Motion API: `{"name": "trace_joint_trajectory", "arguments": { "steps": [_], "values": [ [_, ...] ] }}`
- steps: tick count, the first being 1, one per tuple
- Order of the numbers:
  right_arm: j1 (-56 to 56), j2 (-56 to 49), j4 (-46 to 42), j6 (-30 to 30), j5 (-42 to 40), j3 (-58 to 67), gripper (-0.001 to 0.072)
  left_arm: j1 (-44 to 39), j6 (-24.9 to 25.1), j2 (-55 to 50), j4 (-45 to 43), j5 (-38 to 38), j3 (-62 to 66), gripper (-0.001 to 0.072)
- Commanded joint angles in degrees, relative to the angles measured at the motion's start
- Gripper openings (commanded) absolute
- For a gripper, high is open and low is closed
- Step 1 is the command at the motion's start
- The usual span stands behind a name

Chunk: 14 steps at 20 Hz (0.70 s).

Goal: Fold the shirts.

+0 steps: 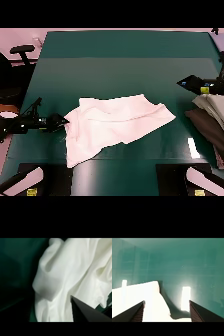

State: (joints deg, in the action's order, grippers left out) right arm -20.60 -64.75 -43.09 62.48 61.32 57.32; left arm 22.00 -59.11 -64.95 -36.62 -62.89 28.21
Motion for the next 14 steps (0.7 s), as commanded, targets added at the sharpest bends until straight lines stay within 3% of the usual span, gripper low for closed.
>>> {"name": "trace_joint_trajectory", "arguments": {
  "steps": [1, 2, 4, 6, 10, 14],
  "values": [
    [1.6, -0.5, 0.0, -0.1, 0.3, 0.2, 0.0610, 0.2, 4.6, -4.3, 6.5, 3.5, -0.5, 0.0511],
    [1.6, -0.5, 0.0, -0.1, 0.4, 0.2, 0.0608, 0.2, 4.8, -4.3, 6.5, 3.6, -0.5, 0.0480],
    [1.6, -0.5, -0.1, -0.1, 0.4, 0.2, 0.0592, 0.2, 7.0, -4.3, 6.7, 3.9, -0.5, 0.0048],
    [1.5, -0.6, 0.0, -0.1, 0.9, 0.2, 0.0592, 0.2, 10.2, -4.3, 7.6, 3.3, -0.2, 0.0022],
    [1.5, -6.5, 0.1, 0.0, 5.3, 0.7, 0.0592, 0.2, 10.2, -4.3, 6.8, 0.2, 4.5, 0.0022],
    [2.0, -17.6, 3.7, -2.4, 11.2, 9.1, 0.0593, 0.2, 10.1, -4.3, 5.7, -1.4, 9.3, 0.0022]
  ]
}}
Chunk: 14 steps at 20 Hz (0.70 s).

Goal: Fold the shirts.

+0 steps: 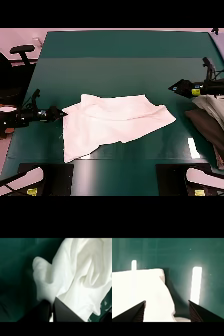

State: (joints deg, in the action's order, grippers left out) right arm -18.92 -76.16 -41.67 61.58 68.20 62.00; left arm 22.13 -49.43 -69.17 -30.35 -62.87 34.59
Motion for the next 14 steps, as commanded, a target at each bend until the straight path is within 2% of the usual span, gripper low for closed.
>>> {"name": "trace_joint_trajectory", "arguments": {
  "steps": [1, 4, 7, 9, 14],
  "values": [
    [1.2, -8.7, 2.3, -1.8, 4.9, 6.8, 0.0593, 0.0, 0.4, -0.1, -0.6, -1.6, 3.2, 0.0022],
    [5.7, -17.0, 2.1, -2.4, 7.8, 13.2, 0.0593, 0.0, 0.4, 0.0, -0.7, -2.5, 3.2, 0.0022],
    [10.5, -23.5, 2.1, 1.2, 5.0, 17.3, 0.0593, 0.0, 0.4, 0.0, -0.7, -4.0, 3.2, 0.0023],
    [12.8, -25.8, 1.2, 3.2, 2.6, 18.3, 0.0593, 0.0, 0.4, 0.0, -0.7, -4.2, 3.2, 0.0022],
    [14.9, -29.5, 1.1, 3.1, 2.2, 18.3, 0.0591, 0.0, 0.4, 0.0, -0.7, -5.4, 3.2, 0.0023]
  ]
}}
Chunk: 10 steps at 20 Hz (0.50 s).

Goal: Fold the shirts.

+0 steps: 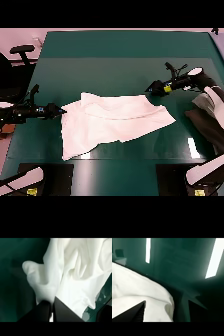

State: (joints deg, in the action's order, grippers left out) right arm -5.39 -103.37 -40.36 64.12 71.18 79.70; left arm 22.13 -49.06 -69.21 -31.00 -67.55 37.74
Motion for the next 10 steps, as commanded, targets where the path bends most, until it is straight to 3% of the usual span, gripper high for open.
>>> {"name": "trace_joint_trajectory", "arguments": {
  "steps": [1, 10],
  "values": [
    [1.8, -2.3, -0.1, 0.5, -0.7, 0.5, 0.0570, 0.0, 0.0, 0.0, 0.0, -0.7, 0.1, 0.0023],
    [7.0, -2.2, -0.7, -0.1, -1.3, 0.5, 0.0549, 0.0, -0.4, 0.0, 0.0, -0.9, 0.1, 0.0023]
  ]
}}
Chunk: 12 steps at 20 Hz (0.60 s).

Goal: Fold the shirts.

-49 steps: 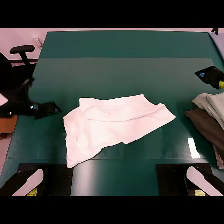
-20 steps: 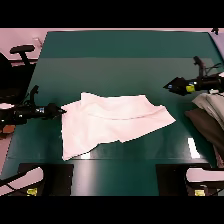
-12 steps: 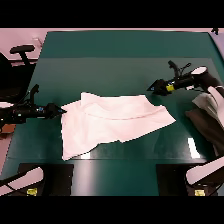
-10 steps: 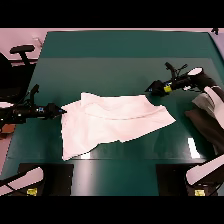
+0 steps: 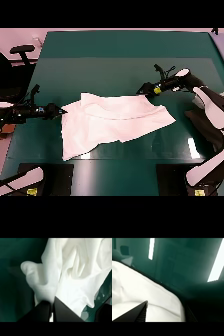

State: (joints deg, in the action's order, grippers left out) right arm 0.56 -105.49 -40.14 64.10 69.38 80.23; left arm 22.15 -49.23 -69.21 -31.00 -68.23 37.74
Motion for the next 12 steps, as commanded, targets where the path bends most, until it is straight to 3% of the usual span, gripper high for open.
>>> {"name": "trace_joint_trajectory", "arguments": {
  "steps": [1, 7, 10, 12],
  "values": [
    [1.1, -0.1, -2.0, 0.0, 1.2, 0.0, 0.0549, 0.0, -0.2, 0.0, 0.0, -0.2, 0.1, 0.0023],
    [0.0, -0.1, -11.0, 0.1, 5.1, 0.0, 0.0549, 0.0, -0.2, 0.0, 0.0, -0.2, 0.1, 0.0023],
    [-0.6, -0.1, -10.8, 0.0, 3.2, 0.0, 0.0425, 0.0, -0.2, 0.0, 0.0, -0.2, 0.1, 0.0023],
    [-0.4, -0.1, -10.9, -0.1, 2.4, 0.0, 0.0294, 0.0, -0.2, 0.0, 0.0, -0.2, 0.1, 0.0023]
  ]
}}
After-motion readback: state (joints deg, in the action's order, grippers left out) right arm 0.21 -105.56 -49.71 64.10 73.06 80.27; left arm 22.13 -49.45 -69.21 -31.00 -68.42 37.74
